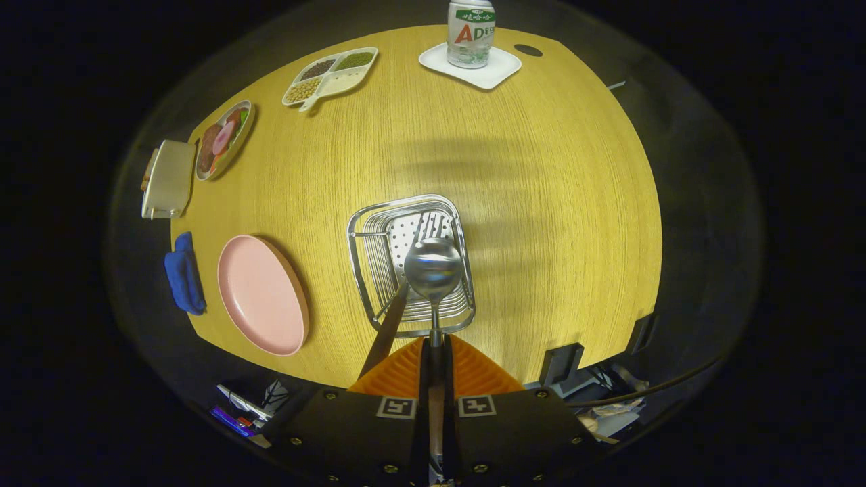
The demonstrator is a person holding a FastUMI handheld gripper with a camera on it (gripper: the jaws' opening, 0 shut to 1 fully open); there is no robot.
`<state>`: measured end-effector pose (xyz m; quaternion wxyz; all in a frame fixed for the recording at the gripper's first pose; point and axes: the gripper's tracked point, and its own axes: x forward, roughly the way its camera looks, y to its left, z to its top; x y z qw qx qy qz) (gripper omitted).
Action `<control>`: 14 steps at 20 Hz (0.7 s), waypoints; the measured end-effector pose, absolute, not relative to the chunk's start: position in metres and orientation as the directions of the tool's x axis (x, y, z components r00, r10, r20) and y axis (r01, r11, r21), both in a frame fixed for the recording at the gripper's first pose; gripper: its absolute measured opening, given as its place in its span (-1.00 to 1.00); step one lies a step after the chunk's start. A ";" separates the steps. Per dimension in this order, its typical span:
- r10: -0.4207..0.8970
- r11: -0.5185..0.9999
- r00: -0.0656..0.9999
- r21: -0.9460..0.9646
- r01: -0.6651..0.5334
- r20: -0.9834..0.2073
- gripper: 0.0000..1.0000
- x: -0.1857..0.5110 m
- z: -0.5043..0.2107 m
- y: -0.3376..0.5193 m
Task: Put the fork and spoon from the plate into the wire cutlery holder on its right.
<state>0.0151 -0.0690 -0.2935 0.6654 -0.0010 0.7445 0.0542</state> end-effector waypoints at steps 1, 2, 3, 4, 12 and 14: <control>0.073 0.994 -0.112 0.082 -0.074 -0.991 -0.81 0.015 -0.293 -0.069; 0.074 0.994 -0.109 0.082 -0.074 -0.991 -0.81 0.015 -0.293 -0.069; 0.075 0.994 -0.108 0.083 -0.070 -0.991 -0.78 0.015 -0.292 -0.070; 0.075 0.995 -0.104 0.082 -0.061 -0.992 -0.78 0.016 -0.292 -0.071; 0.126 0.992 -0.063 0.125 0.017 -0.990 -0.66 0.027 -0.286 -0.070; 0.129 0.992 -0.060 0.128 0.018 -0.990 -0.64 0.026 -0.285 -0.071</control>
